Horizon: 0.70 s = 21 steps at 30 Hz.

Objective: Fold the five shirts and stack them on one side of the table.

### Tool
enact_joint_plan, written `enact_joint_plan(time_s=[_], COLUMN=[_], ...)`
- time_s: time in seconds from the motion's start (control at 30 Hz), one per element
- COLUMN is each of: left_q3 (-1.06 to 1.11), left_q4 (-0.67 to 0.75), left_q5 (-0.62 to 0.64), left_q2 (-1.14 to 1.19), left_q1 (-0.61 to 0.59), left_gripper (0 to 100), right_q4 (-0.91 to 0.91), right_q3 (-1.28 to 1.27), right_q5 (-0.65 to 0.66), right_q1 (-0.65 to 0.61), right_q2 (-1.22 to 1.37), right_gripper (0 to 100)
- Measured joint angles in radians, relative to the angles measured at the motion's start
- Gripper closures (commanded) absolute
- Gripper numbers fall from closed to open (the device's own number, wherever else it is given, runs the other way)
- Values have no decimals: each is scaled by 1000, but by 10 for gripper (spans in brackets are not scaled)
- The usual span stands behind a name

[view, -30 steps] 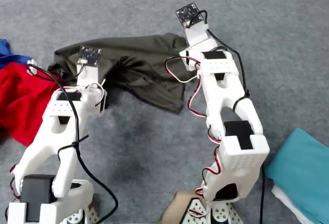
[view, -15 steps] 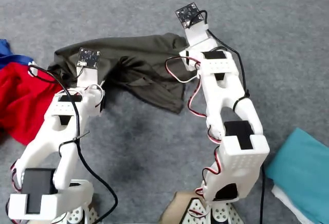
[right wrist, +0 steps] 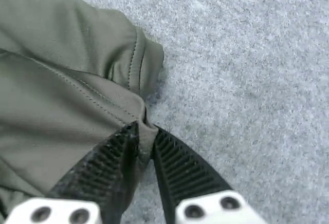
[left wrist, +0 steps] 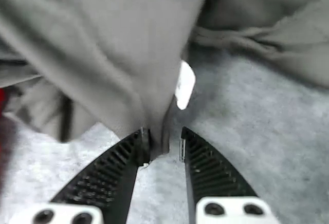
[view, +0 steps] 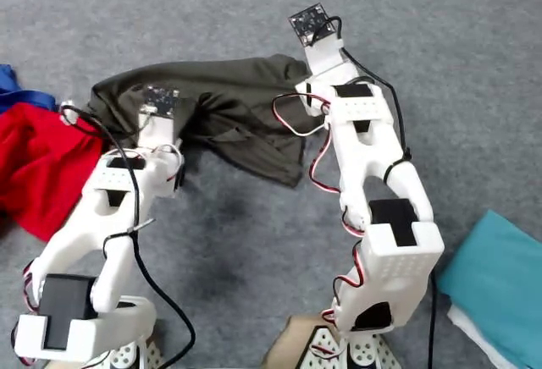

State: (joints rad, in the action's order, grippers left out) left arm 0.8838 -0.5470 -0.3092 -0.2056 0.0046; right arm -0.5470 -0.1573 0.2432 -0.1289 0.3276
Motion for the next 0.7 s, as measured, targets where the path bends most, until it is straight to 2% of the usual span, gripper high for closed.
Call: enact_joint_plan(time_s=[0.3, 0.53, 0.7], left_q3=[0, 0, 2], left_q4=[-3, -3, -2], left_q5=[-5, -103, -109], left_q2=[0, 2, 8], left_q1=[6, 5, -84], left_gripper=[886, 885, 889], right_q4=[0, 0, 0], right_q3=[0, 0, 0], right_q5=[0, 0, 0], right_q1=[0, 0, 0], right_q2=[0, 0, 0], right_gripper=[993, 993, 993])
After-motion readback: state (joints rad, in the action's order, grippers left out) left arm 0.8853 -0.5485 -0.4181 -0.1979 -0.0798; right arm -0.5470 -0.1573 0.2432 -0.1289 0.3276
